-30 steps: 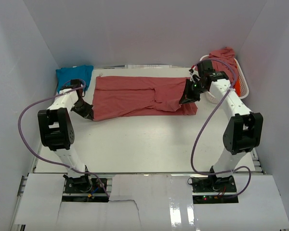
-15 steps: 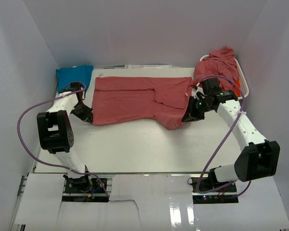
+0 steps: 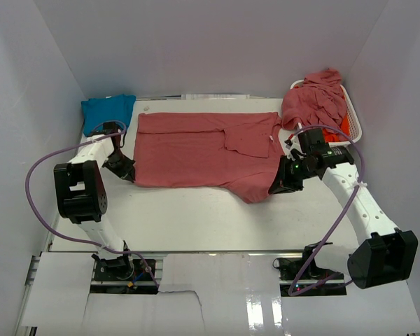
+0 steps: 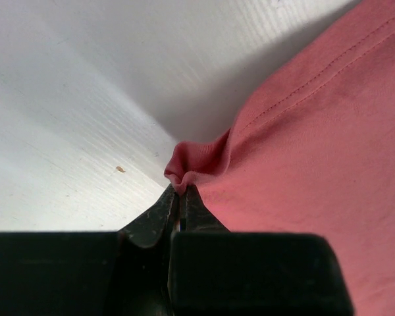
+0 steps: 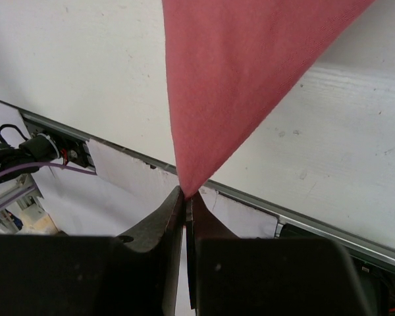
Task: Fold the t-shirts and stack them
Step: Grap the side of the flattened tshirt closest away from the robot with both arms
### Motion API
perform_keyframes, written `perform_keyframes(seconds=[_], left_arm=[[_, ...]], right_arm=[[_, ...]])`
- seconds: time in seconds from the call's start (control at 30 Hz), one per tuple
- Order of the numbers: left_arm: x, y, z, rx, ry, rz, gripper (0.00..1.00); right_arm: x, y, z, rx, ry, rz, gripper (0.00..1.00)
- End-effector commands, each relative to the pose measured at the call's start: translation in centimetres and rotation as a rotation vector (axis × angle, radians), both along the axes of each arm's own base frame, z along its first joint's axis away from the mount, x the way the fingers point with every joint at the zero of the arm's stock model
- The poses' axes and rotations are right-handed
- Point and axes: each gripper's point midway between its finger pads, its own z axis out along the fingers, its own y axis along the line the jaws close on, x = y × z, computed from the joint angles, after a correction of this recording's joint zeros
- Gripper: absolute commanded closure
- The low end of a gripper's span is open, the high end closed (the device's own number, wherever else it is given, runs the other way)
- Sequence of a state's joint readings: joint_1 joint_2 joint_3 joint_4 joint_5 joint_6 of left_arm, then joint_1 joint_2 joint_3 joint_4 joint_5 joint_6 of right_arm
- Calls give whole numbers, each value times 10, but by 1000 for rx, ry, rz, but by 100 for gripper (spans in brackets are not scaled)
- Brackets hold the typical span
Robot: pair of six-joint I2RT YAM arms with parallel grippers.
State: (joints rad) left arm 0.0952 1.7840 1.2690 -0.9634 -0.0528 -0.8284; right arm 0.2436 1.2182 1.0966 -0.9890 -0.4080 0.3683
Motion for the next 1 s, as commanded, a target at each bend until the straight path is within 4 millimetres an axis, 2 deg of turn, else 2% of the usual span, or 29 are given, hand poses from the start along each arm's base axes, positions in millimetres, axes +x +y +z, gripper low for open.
perform_keyframes(seconds=[0.0,0.2,0.43,0.63,0.8,0.97], left_arm=[[-2,4,16,30,-47,-8,100],[-7,1,9,14,-30,-6,100],[-3,5,7,23,-24,-11,100],[2,4,1,11,-11,10,75],[1,5,-4,-5,5,33,75],[7,5,-3,-18,-5,34,85]], right_arm=[[-12,1,6,22,13,4,92],[-2,3,13,17,-1,5,92],[16,8,30,28,-36,15,92],[21,9,34,25,-43,17,92],[21,8,33,23,-45,15,92],[27,9,34,21,-49,15,92]])
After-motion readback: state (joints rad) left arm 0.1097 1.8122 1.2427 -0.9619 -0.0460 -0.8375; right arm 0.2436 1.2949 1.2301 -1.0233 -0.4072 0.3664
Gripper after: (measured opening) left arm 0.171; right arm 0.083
